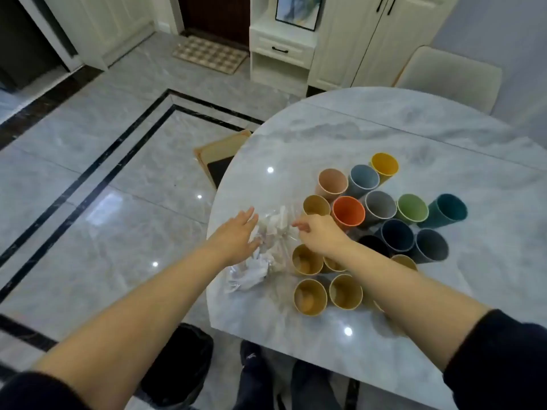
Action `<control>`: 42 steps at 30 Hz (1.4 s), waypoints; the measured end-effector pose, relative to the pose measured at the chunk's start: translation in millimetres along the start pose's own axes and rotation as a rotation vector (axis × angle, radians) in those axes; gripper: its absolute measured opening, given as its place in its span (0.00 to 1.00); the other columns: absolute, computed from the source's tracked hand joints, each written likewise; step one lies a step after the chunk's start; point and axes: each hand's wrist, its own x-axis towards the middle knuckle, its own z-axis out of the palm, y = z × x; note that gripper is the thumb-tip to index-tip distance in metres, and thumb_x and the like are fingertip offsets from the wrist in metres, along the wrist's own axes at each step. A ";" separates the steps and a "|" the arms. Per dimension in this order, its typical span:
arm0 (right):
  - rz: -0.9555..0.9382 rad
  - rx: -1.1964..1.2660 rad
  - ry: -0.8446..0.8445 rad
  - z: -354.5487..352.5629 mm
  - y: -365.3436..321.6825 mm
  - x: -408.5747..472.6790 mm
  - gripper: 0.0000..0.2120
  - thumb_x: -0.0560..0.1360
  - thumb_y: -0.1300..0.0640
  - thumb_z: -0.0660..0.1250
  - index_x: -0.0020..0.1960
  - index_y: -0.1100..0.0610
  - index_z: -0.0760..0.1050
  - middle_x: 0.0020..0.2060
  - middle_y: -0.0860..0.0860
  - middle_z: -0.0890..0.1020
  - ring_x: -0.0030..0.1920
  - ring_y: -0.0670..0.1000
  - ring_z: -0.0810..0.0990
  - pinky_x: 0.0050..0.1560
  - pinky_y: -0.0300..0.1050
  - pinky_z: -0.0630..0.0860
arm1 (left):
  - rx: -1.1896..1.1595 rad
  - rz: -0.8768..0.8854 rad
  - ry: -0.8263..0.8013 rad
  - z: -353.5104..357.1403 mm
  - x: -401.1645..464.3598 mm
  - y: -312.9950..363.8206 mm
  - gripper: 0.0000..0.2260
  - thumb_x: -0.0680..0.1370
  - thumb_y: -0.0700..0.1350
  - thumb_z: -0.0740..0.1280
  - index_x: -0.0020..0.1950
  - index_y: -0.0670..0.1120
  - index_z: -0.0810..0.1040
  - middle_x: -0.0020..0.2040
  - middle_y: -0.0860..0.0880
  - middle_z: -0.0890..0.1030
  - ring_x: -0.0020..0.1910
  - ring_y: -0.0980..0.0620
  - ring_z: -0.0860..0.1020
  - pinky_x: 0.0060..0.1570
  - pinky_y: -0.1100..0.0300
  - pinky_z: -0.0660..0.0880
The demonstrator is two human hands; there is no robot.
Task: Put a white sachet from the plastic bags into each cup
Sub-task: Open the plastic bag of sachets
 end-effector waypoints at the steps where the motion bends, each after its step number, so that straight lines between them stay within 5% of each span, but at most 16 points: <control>1: 0.020 -0.006 -0.023 3.9 1.2 2.6 0.18 0.80 0.64 0.59 0.68 0.56 0.77 0.56 0.58 0.83 0.44 0.51 0.80 0.44 0.35 0.74 | -0.020 -0.013 -0.015 5.4 0.0 -1.6 0.32 0.85 0.56 0.55 0.83 0.44 0.46 0.84 0.47 0.43 0.83 0.46 0.47 0.80 0.51 0.51; 4: 0.100 -0.031 -0.085 8.9 -3.9 7.2 0.16 0.81 0.62 0.59 0.66 0.60 0.77 0.56 0.59 0.82 0.40 0.49 0.78 0.40 0.35 0.74 | -0.117 -0.065 -0.058 21.5 -0.5 -14.6 0.32 0.85 0.57 0.55 0.83 0.44 0.48 0.84 0.47 0.45 0.83 0.47 0.48 0.80 0.51 0.53; 9: 0.144 -0.066 -0.082 21.7 -6.9 20.4 0.14 0.81 0.62 0.57 0.60 0.67 0.78 0.54 0.62 0.82 0.56 0.62 0.81 0.58 0.54 0.78 | -0.262 -0.110 -0.051 35.6 -4.9 -23.7 0.32 0.84 0.56 0.57 0.84 0.47 0.49 0.84 0.52 0.46 0.82 0.48 0.53 0.79 0.52 0.56; 13: 0.158 -0.028 0.043 29.6 -10.2 33.3 0.13 0.82 0.61 0.58 0.59 0.66 0.77 0.48 0.61 0.82 0.53 0.62 0.82 0.55 0.53 0.77 | -0.325 -0.118 -0.046 39.3 -6.5 -28.9 0.30 0.84 0.55 0.58 0.83 0.48 0.51 0.84 0.53 0.47 0.82 0.49 0.54 0.79 0.52 0.57; 17: 0.166 0.021 0.095 34.9 -19.7 47.5 0.16 0.82 0.59 0.61 0.68 0.63 0.73 0.53 0.63 0.83 0.54 0.62 0.82 0.57 0.58 0.79 | -0.407 -0.138 -0.026 39.8 -4.6 -35.0 0.29 0.84 0.54 0.59 0.83 0.47 0.55 0.84 0.53 0.52 0.82 0.52 0.55 0.78 0.55 0.55; 22: 0.230 0.113 0.241 38.8 -26.5 63.6 0.18 0.78 0.62 0.64 0.68 0.58 0.75 0.55 0.60 0.84 0.56 0.60 0.82 0.59 0.52 0.79 | -0.413 -0.150 0.001 44.3 -3.4 -41.4 0.26 0.85 0.53 0.59 0.82 0.46 0.60 0.83 0.52 0.56 0.81 0.53 0.57 0.77 0.57 0.56; 26: 0.388 0.537 0.154 29.0 -32.9 65.9 0.15 0.74 0.64 0.72 0.61 0.59 0.81 0.51 0.57 0.85 0.51 0.54 0.83 0.57 0.44 0.79 | -0.484 -0.153 0.042 42.5 -5.2 -45.6 0.24 0.85 0.51 0.59 0.80 0.45 0.64 0.82 0.49 0.61 0.80 0.51 0.60 0.77 0.58 0.56; 29: 0.533 0.949 -0.040 17.7 -49.5 58.7 0.12 0.74 0.64 0.74 0.57 0.62 0.81 0.42 0.55 0.82 0.41 0.48 0.80 0.49 0.40 0.79 | -0.544 -0.162 0.205 27.4 -8.8 -41.5 0.17 0.84 0.50 0.62 0.70 0.44 0.76 0.70 0.46 0.77 0.66 0.50 0.75 0.67 0.57 0.69; 33: 0.545 1.078 -0.168 12.0 -65.9 53.9 0.10 0.74 0.59 0.74 0.55 0.59 0.83 0.49 0.55 0.86 0.48 0.51 0.83 0.51 0.43 0.81 | -0.860 -0.189 0.494 -14.1 -15.6 -22.7 0.05 0.82 0.46 0.65 0.48 0.48 0.79 0.44 0.48 0.83 0.42 0.52 0.82 0.48 0.57 0.79; 37: 0.409 1.055 -0.191 -8.4 -90.9 33.8 0.10 0.74 0.57 0.75 0.54 0.59 0.85 0.48 0.55 0.88 0.51 0.52 0.86 0.55 0.46 0.82 | -1.252 -0.201 0.481 -58.6 -23.9 -2.7 0.08 0.83 0.46 0.64 0.44 0.46 0.77 0.40 0.45 0.83 0.38 0.47 0.84 0.48 0.47 0.84; 42: 0.246 1.076 -0.149 -43.5 -114.1 -7.3 0.11 0.72 0.56 0.76 0.53 0.59 0.85 0.49 0.56 0.87 0.53 0.52 0.85 0.52 0.45 0.82 | -1.210 -0.062 0.511 -109.0 -57.8 26.3 0.11 0.82 0.50 0.65 0.46 0.43 0.76 0.42 0.44 0.83 0.41 0.46 0.85 0.43 0.54 0.84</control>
